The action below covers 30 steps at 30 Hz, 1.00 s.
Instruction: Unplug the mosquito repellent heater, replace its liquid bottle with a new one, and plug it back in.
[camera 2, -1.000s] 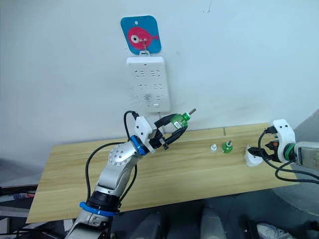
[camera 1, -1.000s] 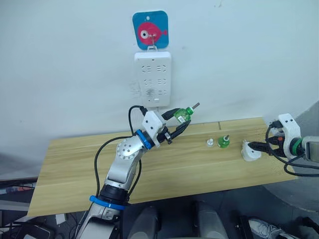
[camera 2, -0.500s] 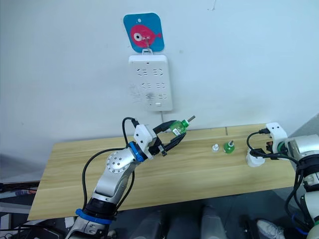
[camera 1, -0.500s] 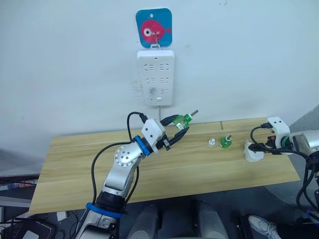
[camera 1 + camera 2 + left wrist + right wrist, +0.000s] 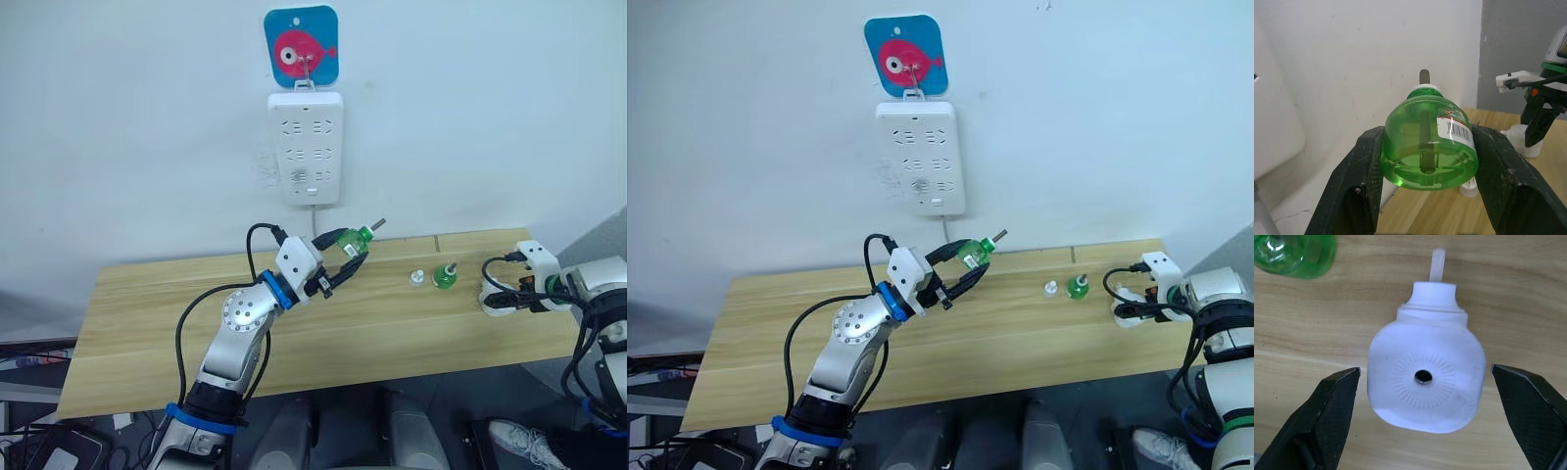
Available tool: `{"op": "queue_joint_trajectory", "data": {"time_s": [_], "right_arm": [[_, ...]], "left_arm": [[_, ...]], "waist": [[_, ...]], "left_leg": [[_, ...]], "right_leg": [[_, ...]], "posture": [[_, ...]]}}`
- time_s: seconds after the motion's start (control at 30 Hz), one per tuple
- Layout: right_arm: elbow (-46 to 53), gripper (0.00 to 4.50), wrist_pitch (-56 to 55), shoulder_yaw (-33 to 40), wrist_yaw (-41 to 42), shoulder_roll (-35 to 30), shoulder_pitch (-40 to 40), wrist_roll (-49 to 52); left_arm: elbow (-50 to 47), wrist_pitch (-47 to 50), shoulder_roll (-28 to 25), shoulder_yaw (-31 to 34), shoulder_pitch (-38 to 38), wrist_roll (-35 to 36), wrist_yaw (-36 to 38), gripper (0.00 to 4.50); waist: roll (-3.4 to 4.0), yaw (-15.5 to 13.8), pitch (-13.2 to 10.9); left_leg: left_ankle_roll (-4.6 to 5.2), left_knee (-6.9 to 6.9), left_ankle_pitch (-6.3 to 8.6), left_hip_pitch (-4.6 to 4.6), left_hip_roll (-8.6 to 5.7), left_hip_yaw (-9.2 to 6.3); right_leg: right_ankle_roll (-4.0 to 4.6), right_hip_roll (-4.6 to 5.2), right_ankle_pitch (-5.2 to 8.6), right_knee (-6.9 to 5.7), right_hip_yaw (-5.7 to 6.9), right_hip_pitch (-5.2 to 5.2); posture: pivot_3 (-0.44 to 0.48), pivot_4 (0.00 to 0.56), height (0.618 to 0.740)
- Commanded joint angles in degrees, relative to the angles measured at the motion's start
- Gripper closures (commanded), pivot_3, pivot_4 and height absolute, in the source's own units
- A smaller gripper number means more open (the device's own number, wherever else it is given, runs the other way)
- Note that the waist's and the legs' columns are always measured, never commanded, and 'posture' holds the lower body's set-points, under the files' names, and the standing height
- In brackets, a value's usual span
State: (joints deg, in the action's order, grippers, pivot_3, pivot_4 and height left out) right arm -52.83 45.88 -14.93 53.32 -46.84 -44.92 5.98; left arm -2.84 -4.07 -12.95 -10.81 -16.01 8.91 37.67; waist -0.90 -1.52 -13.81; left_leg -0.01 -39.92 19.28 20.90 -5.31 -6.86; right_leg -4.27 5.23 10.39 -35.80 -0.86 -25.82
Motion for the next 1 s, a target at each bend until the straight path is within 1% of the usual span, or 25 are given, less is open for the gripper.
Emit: {"op": "queue_joint_trajectory", "data": {"time_s": [0.03,0.13,0.3,0.37,0.43,0.47,0.57,0.63,0.7,0.83,0.9,0.93,1.0], "right_arm": [[-2.14,0.01,-2.33,0.92,1.47,-0.09,-1.73,-2.1],[-3.89,0.01,-5.19,1.2,2.18,0.38,-2.04,-3.36],[-5.93,0.01,-6.0,1.77,3.63,0.65,-2.52,-4.49],[-6.46,0.37,-7.16,2.29,3.36,0.6,-2.37,-4.85],[-6.91,0.84,-7.28,3.26,3.07,0.66,-2.46,-4.75],[-6.75,1.29,-7.18,3.62,3.26,0.54,-2.5,-4.78],[-5.79,1.53,-6.31,4.47,4.52,-0.2,-2.49,-4.77],[-5.38,1.53,-5.73,5.07,5.0,-0.82,-2.67,-4.58],[-3.67,1.53,-3.28,6.78,5.55,-3.1,-3.82,-3.78],[6.72,1.53,1.91,7.11,12.68,-9.28,-2.01,-2.23],[18.1,1.53,2.2,8.29,17.71,-15.69,2.78,-0.2],[24.2,1.53,4.29,9.9,19.93,-18.28,5.24,2.16],[31.94,1.53,11.52,13.3,22.09,-20.0,7.64,7.59]], "left_arm": [[-3.64,-0.17,-0.35,0.2,0.23,0.81,0.14,2.23],[-4.05,0.44,-0.64,0.15,0.26,1.05,0.34,2.23],[-5.12,1.32,-0.34,-0.43,0.71,1.0,0.26,2.23],[-5.27,1.42,-0.23,-0.59,0.87,0.96,0.3,2.23],[-5.14,1.57,-0.12,-0.58,0.71,0.97,0.32,2.23],[-5.08,1.63,-0.07,-0.56,0.62,0.98,0.35,2.23],[-4.5,1.46,0.08,-0.85,0.42,1.14,1.04,2.23],[-4.26,1.39,0.16,-0.87,0.29,1.14,1.32,2.23],[-4.73,1.58,-0.6,-0.69,0.55,1.96,2.76,2.23],[-6.02,2.46,-2.96,-0.22,1.53,4.83,7.09,2.23],[-6.49,1.43,-4.7,-0.36,1.52,6.31,10.43,2.23],[-6.26,0.73,-5.2,-0.53,1.16,6.89,11.98,2.23],[-5.42,-0.31,-5.53,-0.77,0.33,7.48,13.89,2.23]], "waist": [[0.0,0.02,-0.02],[-0.01,-0.01,-0.04],[-0.01,-0.01,-0.05],[-0.01,-0.01,-0.05],[-0.01,-0.01,-0.05],[-0.01,-0.01,-0.05],[-0.02,0.04,-0.12],[-0.01,0.02,-0.13],[0.0,-0.02,-0.13],[0.09,-0.1,-0.17],[0.1,-0.16,-0.17],[0.12,-0.21,-0.17],[0.17,-0.45,-0.15]], "left_leg": [[0.0,0.0,0.0,0.0,0.0,0.0],[-0.01,0.0,0.0,0.0,0.0,-0.01],[-0.01,0.0,0.0,0.01,-0.01,-0.01],[-0.01,0.01,0.0,0.01,-0.01,-0.01],[-0.01,0.01,0.0,0.01,-0.01,-0.01],[-0.01,0.01,0.0,0.01,-0.01,-0.01],[-0.02,0.02,0.0,0.0,0.0,-0.03],[-0.02,0.02,0.0,0.05,-0.02,-0.02],[-0.02,0.02,0.0,0.06,-0.03,-0.03],[-0.02,0.02,0.0,0.18,-0.05,-0.01],[-0.03,0.03,0.0,0.23,-0.03,-0.04],[-0.03,0.04,0.0,0.32,-0.01,-0.06],[-0.03,0.05,0.01,0.39,-0.01,-0.14]], "right_leg": [[0.0,0.0,0.0,0.0,0.0,-0.01],[0.0,0.0,0.0,0.01,0.01,-0.01],[0.0,0.0,0.0,0.01,0.0,-0.01],[0.0,0.0,0.0,0.01,0.0,-0.01],[0.0,0.0,0.0,0.01,0.0,-0.01],[0.0,0.0,0.0,0.01,0.0,-0.01],[0.0,-0.01,0.0,0.01,0.01,-0.01],[0.0,0.0,0.0,0.02,0.0,-0.06],[0.0,0.02,0.0,0.04,0.0,-0.06],[0.0,0.04,0.0,0.01,-0.01,-0.21],[0.0,0.03,0.0,0.01,0.03,-0.25],[0.0,0.02,0.0,0.02,0.06,-0.32],[0.0,0.02,0.0,0.08,0.14,-0.35]], "posture": [[0.132,0.285,0.74],[0.133,0.286,0.74],[0.13,0.282,0.74],[0.128,0.281,0.74],[0.128,0.281,0.74],[0.128,0.281,0.74],[0.117,0.27,0.74],[0.115,0.267,0.74],[0.124,0.264,0.74],[0.125,0.26,0.74],[0.13,0.259,0.74],[0.131,0.254,0.74],[0.119,0.251,0.74]]}}
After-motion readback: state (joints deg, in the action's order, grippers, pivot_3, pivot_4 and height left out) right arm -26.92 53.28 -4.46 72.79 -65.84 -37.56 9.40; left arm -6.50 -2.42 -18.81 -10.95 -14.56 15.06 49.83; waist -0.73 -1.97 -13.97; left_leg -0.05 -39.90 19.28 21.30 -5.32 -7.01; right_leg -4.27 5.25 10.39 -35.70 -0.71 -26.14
